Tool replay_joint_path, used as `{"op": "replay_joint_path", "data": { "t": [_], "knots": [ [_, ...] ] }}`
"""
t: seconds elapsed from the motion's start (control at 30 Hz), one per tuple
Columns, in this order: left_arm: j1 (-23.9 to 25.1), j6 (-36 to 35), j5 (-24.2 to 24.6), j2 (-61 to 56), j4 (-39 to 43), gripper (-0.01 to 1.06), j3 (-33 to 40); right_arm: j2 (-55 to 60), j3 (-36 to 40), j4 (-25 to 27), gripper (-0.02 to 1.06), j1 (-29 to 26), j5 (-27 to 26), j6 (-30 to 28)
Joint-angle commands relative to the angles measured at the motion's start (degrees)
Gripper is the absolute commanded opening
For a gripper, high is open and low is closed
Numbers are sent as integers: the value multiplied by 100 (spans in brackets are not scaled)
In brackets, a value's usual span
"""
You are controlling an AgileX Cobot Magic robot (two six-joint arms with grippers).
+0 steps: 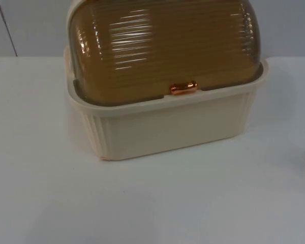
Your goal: Open the box lid with the left hand, place the block into the box with the right hand, then close the box lid with the left hand.
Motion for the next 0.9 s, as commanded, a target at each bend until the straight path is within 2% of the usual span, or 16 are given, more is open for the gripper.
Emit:
{"op": "replay_joint_path", "data": {
  "t": [0.0, 0.1, 0.33, 0.43, 0.5, 0.53, 0.63, 0.67, 0.73, 0.8, 0.87],
  "knots": [
    [-44, -39, -168, -17, 41, 104, -31, -11, -34, -19, 105, -19, -104, 64],
    [-44, -197, -597, 11, 185, 104, -340, -11, -307, -33, 105, -19, -145, 191],
    [-44, -749, -907, 1044, 837, 104, -1028, 885, -1097, -74, 105, -19, -277, 191],
    [-44, -793, -1420, 1911, 969, 104, -1612, 1529, -1541, -32, 105, -19, -527, 191],
    [-44, -793, -1515, 1986, 969, 104, -1692, 1777, -1688, -5, 105, -19, -539, 191],
    [-44, -793, -1753, 2297, 969, 104, -1922, 1981, -1870, 47, 105, -19, -539, 162],
    [-44, -795, -2366, 2739, 980, 104, -2230, 2600, -2338, 199, 105, -19, -933, -3],
    [-44, -795, -2366, 2739, 980, 104, -2230, 2600, -2338, 199, 105, -19, -933, -3],
    [-44, -795, -2564, 2994, 980, 104, -2325, 2782, -2432, 162, 105, -19, -1262, 63],
    [-44, -795, -2606, 3221, 970, 104, -2336, 2976, -2458, 16, 105, -19, -1846, 149],
    [-44, -795, -2606, 3370, 928, 104, -2336, 3066, -2471, 4, 105, -19, -1951, 215]
  ]
}}
